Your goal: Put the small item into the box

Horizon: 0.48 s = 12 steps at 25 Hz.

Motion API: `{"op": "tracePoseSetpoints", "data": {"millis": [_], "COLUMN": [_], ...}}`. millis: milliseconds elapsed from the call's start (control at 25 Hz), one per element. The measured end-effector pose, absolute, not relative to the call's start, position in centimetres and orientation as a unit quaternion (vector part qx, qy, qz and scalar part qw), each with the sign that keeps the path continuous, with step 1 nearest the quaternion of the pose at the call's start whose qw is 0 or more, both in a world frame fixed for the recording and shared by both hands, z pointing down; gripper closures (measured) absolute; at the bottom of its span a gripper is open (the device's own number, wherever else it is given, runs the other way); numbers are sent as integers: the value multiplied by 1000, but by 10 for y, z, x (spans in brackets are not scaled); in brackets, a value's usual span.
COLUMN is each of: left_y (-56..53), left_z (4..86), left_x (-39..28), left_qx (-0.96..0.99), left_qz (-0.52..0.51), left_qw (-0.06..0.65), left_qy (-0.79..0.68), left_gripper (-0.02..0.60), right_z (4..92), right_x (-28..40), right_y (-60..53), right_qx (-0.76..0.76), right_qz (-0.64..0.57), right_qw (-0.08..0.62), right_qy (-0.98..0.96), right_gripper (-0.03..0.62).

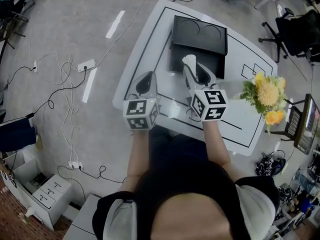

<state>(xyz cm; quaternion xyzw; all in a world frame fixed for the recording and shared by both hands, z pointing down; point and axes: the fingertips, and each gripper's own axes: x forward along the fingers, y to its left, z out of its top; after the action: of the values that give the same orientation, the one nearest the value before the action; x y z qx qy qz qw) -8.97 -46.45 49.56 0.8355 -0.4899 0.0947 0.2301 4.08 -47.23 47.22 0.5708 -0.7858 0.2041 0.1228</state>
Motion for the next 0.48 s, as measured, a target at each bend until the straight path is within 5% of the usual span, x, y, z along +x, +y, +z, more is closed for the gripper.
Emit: {"op": "tracePoseSetpoints", "data": {"millis": [480], "left_y": [-491], "left_z": [515], "left_x": [-90], "left_qx": [830], "left_qz": [103], "left_qw": [243], "left_qy": [-492], "left_gripper": [573], "right_z": [498], "right_x": [53], "right_y": [-511], "right_qx": [580], "right_qz": [203], "right_qw": [161], "right_qy": [-772], "right_gripper": [457]}}
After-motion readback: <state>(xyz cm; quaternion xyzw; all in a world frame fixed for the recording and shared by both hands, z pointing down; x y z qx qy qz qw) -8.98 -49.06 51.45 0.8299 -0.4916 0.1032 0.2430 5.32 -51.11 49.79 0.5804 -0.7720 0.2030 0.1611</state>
